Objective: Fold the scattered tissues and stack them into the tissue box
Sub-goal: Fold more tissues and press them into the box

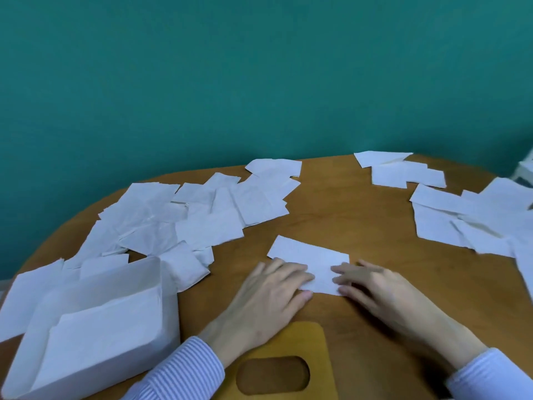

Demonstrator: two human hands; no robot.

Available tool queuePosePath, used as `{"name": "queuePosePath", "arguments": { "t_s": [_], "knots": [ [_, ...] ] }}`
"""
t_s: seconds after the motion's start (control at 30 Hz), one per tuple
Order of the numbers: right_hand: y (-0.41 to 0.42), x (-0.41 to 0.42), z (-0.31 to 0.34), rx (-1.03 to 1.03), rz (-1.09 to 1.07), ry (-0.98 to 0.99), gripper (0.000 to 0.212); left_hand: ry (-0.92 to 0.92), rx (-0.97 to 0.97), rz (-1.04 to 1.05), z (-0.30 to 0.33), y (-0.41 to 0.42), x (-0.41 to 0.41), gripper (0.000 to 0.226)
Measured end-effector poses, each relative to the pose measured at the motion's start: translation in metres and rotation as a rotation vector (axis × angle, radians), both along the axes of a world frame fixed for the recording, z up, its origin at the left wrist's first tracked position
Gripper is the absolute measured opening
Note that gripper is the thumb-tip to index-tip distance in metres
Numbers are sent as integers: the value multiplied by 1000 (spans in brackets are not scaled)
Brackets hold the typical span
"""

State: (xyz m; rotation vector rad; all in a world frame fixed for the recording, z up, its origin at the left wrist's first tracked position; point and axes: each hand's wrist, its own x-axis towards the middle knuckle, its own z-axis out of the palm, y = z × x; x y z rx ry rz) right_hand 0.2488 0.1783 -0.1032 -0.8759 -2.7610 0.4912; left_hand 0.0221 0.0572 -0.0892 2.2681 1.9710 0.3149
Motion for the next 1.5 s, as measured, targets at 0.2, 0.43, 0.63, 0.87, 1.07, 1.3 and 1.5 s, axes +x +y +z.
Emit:
{"name": "queuePosePath", "arguments": {
  "t_s": [0.2,0.43,0.63,0.87,1.07,1.3,1.5],
  "knots": [
    [-11,42,1,12,1,44,36,-4,-21,-121,-19,-1,-6,44],
    [-18,31,0,156,13,24,28,-13,176,-121,-19,8,-18,28],
    [-12,25,2,239,28,-22,20,-38,159,-131,-21,12,-24,31],
    [-14,23,4,262,34,-69,31,-78,187,-130,-15,11,-24,27],
    [-14,21,5,292,26,-27,21,-103,213,-110,-9,12,-24,23],
    [-8,21,13,275,-47,52,23,-49,215,-121,-11,14,-26,29],
    [1,18,30,241,-103,128,17,-53,338,-52,3,22,-24,21]
  ]
}}
